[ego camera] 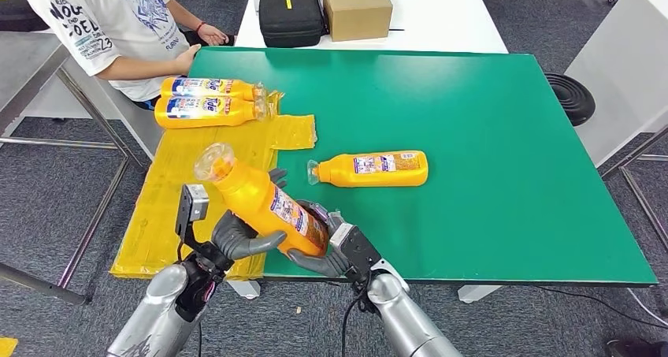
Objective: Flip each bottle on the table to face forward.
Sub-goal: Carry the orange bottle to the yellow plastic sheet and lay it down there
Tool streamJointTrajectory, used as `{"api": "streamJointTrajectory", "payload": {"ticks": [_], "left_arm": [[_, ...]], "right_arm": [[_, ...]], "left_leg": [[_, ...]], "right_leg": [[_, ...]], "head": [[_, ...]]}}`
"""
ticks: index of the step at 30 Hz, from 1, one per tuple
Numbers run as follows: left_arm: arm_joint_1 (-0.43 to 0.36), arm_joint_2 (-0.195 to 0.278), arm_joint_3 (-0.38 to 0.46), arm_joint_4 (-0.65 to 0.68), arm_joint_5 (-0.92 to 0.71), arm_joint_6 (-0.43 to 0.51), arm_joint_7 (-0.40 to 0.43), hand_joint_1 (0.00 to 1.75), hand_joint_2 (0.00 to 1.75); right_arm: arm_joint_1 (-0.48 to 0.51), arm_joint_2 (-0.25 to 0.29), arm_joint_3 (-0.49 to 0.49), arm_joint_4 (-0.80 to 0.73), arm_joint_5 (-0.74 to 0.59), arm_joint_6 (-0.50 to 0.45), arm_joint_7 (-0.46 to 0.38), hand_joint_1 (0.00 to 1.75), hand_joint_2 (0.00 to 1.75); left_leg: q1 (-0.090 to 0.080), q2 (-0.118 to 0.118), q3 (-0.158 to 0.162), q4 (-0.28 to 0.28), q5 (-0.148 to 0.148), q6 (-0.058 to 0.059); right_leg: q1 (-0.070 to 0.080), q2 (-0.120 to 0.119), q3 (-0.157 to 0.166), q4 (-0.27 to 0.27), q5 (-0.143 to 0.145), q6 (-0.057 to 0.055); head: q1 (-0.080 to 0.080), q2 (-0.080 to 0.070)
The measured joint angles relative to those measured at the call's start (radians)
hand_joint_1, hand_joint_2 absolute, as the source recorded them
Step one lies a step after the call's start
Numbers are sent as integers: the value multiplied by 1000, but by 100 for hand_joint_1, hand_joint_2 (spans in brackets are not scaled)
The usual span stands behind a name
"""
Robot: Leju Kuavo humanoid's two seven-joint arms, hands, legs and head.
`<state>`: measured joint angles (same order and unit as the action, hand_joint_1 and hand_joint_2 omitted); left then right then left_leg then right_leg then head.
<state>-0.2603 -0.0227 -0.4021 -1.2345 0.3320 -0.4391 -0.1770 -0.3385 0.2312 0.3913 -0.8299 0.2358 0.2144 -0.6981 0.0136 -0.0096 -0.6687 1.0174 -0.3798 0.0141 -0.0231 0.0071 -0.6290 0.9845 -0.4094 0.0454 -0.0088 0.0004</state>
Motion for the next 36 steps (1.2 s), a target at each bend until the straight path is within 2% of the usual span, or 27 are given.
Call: {"api": "streamJointTrajectory", "payload": {"ticks": [8, 16, 23, 24, 27, 28, 29, 36], "left_arm": [[-5, 0, -5, 0, 23, 4, -2, 1, 175], [-5, -1, -5, 1, 209, -70, -10, 0, 175], [-3, -1, -1, 1, 286, -99, -6, 5, 175], [-2, -1, 0, 1, 287, -100, -6, 19, 175], [-2, 0, 1, 1, 288, -104, -5, 138, 175], [-2, 0, 1, 1, 289, -107, -5, 167, 175], [-2, 1, 1, 1, 289, -111, -6, 174, 175], [-2, 8, 1, 1, 269, -122, -11, 175, 175]], "right_arm": [[-2, 0, 11, 6, 9, 0, 0, 175, 175], [-13, 0, 19, 21, 27, 1, -2, 175, 175], [-30, 0, 24, 36, 37, 2, -9, 175, 175], [-31, 0, 24, 38, 38, 2, -10, 175, 175], [-35, 0, 25, 44, 40, 2, -13, 175, 175], [-37, 0, 25, 46, 42, 2, -13, 175, 175], [-38, 0, 25, 48, 44, 2, -14, 175, 175], [-41, 0, 25, 55, 49, 2, -17, 175, 175]], "left_leg": [[0, 0, 0, 0, 0, 0], [0, 0, 0, 0, 0, 0], [0, 0, 0, 0, 0, 0], [0, 0, 0, 0, 0, 0], [0, 0, 0, 0, 0, 0], [0, 0, 0, 0, 0, 0], [0, 0, 0, 0, 0, 0], [0, 0, 0, 0, 0, 0]], "right_leg": [[0, 0, 0, 0, 0, 0], [0, 0, 0, 0, 0, 0], [0, 0, 0, 0, 0, 0], [0, 0, 0, 0, 0, 0], [0, 0, 0, 0, 0, 0], [0, 0, 0, 0, 0, 0], [0, 0, 0, 0, 0, 0], [0, 0, 0, 0, 0, 0]], "head": [[0, 0], [0, 0], [0, 0], [0, 0], [0, 0], [0, 0], [0, 0], [0, 0]]}}
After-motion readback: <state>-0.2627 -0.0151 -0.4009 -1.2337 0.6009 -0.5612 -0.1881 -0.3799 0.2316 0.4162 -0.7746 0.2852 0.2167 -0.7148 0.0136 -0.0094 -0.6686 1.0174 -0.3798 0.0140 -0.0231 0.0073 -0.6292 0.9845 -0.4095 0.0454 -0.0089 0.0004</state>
